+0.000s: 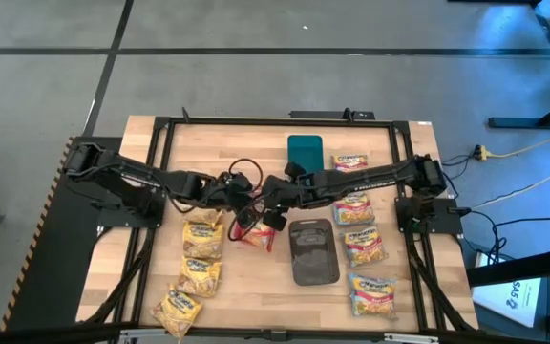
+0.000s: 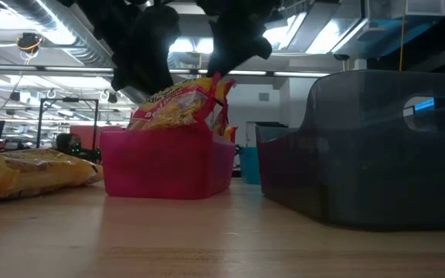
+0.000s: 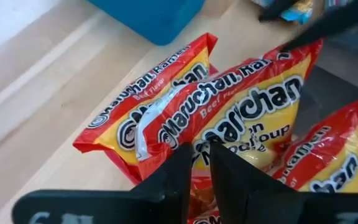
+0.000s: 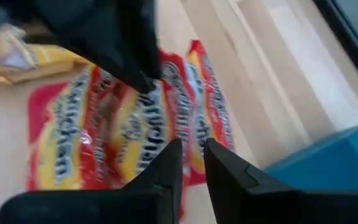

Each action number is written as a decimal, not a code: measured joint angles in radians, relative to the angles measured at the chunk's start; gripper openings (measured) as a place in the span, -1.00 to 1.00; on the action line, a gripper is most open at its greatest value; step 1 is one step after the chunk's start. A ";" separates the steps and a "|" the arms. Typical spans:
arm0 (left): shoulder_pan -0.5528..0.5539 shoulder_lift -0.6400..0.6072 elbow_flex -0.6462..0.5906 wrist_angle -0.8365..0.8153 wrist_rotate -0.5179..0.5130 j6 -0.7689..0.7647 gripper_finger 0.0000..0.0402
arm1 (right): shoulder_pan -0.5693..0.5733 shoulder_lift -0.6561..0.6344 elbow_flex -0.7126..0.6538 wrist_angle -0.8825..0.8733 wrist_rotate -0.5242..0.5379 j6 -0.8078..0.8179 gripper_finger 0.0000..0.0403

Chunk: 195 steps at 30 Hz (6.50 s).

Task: Sort Maruchan noodles
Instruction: Put the red bag into the red bin, then put the blue bag into the blue bin

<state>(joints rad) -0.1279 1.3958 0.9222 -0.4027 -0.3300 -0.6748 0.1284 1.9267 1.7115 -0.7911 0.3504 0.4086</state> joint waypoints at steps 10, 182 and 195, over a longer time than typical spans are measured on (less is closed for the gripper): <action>0.012 0.006 0.000 -0.023 0.062 -0.030 -0.74 | 0.001 0.010 0.001 0.003 -0.023 0.007 -0.81; -0.230 -0.683 -0.340 0.097 -0.408 -0.029 -0.74 | -0.920 -0.561 -1.109 0.371 -0.544 0.331 -0.97; -0.230 -0.683 -0.340 0.097 -0.408 -0.029 -0.74 | -0.919 -0.820 -1.112 0.322 -0.500 0.312 -0.99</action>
<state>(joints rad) -0.3584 0.7132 0.5823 -0.3058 -0.7380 -0.7036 -0.7910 1.1067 0.5991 -0.4690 -0.1497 0.7208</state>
